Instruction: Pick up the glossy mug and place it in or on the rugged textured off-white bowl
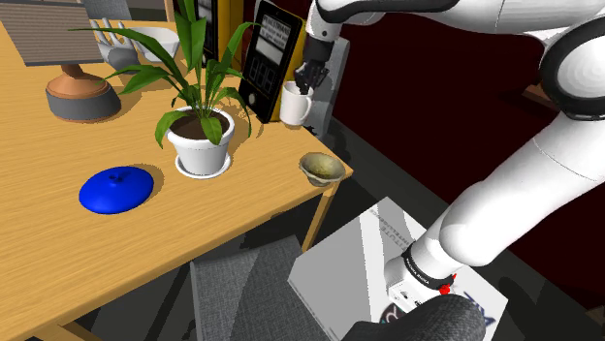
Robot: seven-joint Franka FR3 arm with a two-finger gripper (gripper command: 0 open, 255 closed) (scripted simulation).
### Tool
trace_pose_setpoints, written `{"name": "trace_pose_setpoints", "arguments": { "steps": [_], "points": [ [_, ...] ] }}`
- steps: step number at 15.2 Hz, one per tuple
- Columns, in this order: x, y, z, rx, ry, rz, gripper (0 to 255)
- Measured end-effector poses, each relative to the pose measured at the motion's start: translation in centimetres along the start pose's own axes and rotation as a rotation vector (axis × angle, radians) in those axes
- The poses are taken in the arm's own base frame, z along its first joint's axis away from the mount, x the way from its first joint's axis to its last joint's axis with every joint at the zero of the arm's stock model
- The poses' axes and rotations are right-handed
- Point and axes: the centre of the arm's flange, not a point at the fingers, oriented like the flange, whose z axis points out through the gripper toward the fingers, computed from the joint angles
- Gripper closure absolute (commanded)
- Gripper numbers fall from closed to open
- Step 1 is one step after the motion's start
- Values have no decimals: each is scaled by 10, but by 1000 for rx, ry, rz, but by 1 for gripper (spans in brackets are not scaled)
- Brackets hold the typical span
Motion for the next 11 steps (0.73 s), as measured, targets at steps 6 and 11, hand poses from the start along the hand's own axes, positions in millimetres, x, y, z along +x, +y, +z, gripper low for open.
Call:
{"name": "trace_pose_setpoints", "arguments": {
  "steps": [6,11],
  "points": [
    [-78,16,-12,0,1,0,255],
    [-131,27,-16,0,1,0,255]
  ]
}}
